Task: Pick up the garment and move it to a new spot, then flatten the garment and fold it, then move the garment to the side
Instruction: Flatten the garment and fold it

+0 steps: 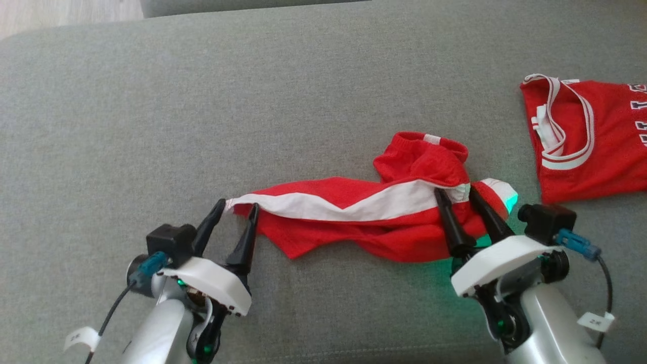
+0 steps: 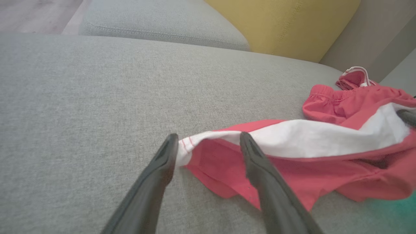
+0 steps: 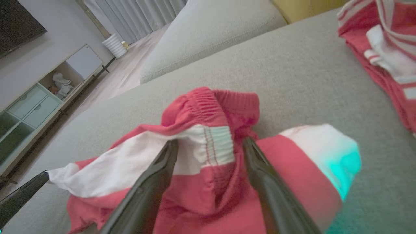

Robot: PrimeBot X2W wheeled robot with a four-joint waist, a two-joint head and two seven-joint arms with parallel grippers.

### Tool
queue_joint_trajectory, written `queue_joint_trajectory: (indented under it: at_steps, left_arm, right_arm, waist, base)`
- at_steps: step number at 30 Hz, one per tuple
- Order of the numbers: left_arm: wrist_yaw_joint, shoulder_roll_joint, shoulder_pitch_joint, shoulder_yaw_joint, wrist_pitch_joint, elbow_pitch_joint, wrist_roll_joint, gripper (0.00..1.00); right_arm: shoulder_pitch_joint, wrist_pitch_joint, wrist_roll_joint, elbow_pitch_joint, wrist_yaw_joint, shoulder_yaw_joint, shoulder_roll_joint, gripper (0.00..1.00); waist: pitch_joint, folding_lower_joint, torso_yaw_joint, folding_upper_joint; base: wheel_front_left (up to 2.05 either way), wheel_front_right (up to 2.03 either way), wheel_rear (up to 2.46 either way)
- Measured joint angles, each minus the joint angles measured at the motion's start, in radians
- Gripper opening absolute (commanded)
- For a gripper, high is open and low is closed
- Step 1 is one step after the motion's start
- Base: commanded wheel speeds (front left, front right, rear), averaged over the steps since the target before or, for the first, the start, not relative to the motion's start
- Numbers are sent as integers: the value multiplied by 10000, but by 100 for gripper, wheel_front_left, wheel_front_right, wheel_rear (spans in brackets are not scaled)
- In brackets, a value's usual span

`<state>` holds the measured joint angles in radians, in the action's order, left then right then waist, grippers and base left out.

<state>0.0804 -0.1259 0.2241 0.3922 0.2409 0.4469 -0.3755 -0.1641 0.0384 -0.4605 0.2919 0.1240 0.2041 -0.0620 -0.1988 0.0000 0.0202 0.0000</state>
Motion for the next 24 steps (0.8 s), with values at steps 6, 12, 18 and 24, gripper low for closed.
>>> queue_joint_trajectory:
  at_steps: [6, 12, 18, 24]
  left_arm:
    - [-52, 6, -165, -238, 77, -470, -73, 100]
    - [-894, -31, -1295, -886, 86, -2209, 293, 100]
    - [-1705, -268, -2037, -1450, 119, -4186, 1193, 100]
    - [-1883, -506, -2940, -1450, 10, -4523, 1365, 100]
  right_arm:
    - [-12, -341, 516, -568, 0, 155, -169, 100]
    - [413, -502, 1421, -1996, 0, -173, -420, 100]
    - [925, -146, 2247, -3647, 0, -704, -445, 100]
    - [2042, 328, 2332, -4238, 0, -884, -360, 100]
  waist:
    - [193, 0, -13, 0]
    - [618, 0, 4, 0]
    - [1120, 0, -88, 0]
    - [1589, -1, -128, 0]
  base:
    - [0, 0, 0]
    - [0, 0, 0]
    - [0, 0, 0]
    - [0, 0, 0]
